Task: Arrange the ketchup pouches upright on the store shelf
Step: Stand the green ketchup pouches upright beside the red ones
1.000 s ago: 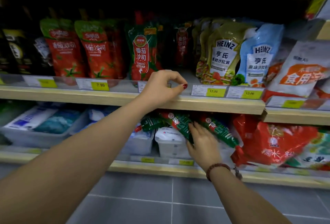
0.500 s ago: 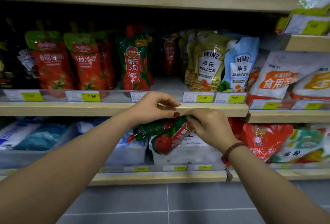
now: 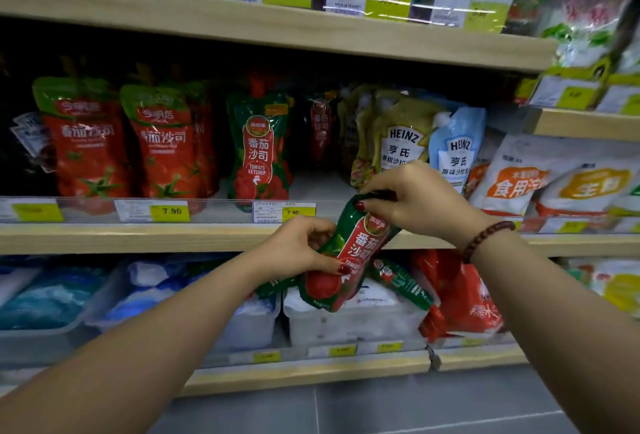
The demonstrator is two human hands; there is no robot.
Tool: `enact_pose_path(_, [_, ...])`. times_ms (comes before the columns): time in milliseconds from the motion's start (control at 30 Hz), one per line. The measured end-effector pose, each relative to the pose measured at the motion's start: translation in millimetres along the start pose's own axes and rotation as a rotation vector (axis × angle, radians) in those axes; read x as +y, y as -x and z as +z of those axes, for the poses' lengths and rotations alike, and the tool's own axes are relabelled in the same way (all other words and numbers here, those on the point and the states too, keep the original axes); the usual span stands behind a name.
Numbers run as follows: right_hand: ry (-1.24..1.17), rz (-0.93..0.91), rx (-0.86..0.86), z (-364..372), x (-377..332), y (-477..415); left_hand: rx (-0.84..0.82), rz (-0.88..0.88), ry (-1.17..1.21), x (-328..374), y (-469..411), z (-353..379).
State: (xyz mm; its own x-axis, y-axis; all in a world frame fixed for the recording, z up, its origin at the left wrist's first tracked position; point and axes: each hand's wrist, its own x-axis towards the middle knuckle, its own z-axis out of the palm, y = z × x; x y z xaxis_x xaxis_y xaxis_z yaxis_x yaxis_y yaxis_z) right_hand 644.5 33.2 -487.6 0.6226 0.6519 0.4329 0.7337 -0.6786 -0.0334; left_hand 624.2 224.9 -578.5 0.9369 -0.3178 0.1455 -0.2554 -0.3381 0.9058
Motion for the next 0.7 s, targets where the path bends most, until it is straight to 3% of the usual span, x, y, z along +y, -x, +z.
enact_pose_path(133, [-0.065, 0.092, 0.287, -4.1, 2.7, -7.3, 0.064, -0.016, 0.14, 6.2, -5.6, -9.6])
enact_pose_path(233, [-0.508, 0.322, 0.463, 7.3, -2.3, -3.4, 0.095, -0.024, 0.294, 12.6, -10.1, -17.8])
enact_pose_path(333, [-0.928, 0.533, 0.329, 28.1, -3.3, 4.0, 0.12, -0.038, 0.388, 18.9, -16.0, -25.4])
enact_pose_path(433, [-1.157, 0.61, 0.156, 41.9, 0.4, 4.2, 0.142, -0.033, 0.416, 22.5, -21.3, -30.8])
enact_pose_path(700, [-1.192, 0.589, 0.011, 37.3, 16.2, -21.4, 0.123, -0.029, 0.322, 32.0, -31.8, -40.6])
